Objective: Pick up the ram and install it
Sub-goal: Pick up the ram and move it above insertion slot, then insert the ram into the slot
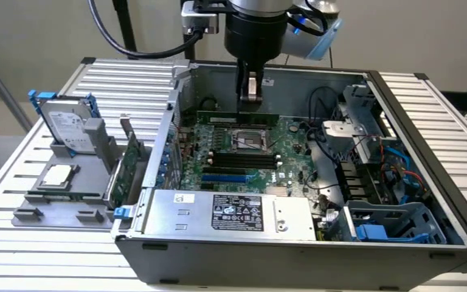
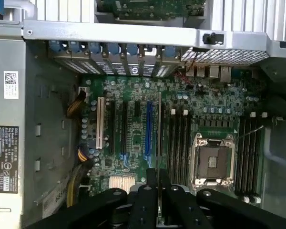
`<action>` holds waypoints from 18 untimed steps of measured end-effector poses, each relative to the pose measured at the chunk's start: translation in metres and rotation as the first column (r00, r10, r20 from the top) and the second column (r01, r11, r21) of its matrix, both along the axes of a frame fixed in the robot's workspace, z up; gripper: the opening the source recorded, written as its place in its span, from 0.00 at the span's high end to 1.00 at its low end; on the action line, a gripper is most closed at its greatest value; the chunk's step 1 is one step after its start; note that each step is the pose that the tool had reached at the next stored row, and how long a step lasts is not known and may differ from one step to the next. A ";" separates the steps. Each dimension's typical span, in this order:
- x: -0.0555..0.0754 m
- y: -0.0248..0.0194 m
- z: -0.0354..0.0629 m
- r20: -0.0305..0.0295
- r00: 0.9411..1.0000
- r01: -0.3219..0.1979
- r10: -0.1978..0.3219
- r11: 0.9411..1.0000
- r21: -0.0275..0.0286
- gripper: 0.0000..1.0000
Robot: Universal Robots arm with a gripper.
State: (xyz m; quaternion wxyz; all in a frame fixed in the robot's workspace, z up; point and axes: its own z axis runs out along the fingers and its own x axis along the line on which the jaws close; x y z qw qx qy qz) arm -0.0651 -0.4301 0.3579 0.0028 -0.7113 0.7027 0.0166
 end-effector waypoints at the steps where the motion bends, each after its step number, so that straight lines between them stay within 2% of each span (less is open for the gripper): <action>1: 0.000 0.0046 -0.0014 0.000 1.000 0.000 0.000 1.000 0.000 1.00; 7: 0.003 0.0317 -0.0102 0.000 1.000 0.000 0.000 1.000 0.000 1.00; 10: 0.008 0.0417 -0.0139 0.000 1.000 0.000 0.000 1.000 0.000 1.00; 12: 0.012 0.0450 -0.0156 0.000 1.000 0.001 -0.001 1.000 -0.004 1.00; 14: 0.014 0.0466 -0.0169 0.000 1.000 0.004 -0.004 1.000 -0.013 1.00; 15: 0.015 0.0470 -0.0177 0.000 1.000 0.007 -0.007 1.000 -0.015 1.00; 18: 0.015 0.0470 -0.0179 0.000 1.000 0.008 -0.008 1.000 -0.015 1.00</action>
